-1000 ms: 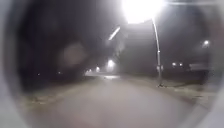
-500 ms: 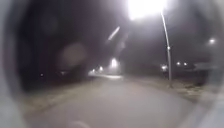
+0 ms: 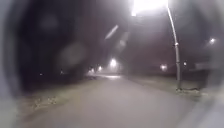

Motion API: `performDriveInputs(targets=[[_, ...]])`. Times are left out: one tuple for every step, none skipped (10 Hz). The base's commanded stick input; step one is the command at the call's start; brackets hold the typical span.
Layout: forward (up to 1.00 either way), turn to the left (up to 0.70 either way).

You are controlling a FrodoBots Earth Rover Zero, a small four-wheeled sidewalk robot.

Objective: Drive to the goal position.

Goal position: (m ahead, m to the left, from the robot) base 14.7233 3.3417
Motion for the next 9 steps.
performDriveInputs(targets=[[1.0,-0.13],[1.0,-0.16],[1.0,-0.11],[1.0,-0.05],[1.0,-0.04],[1.0,-0.04],[1.0,-0.03],[1.0,-0.03],[1.0,-0.03]])
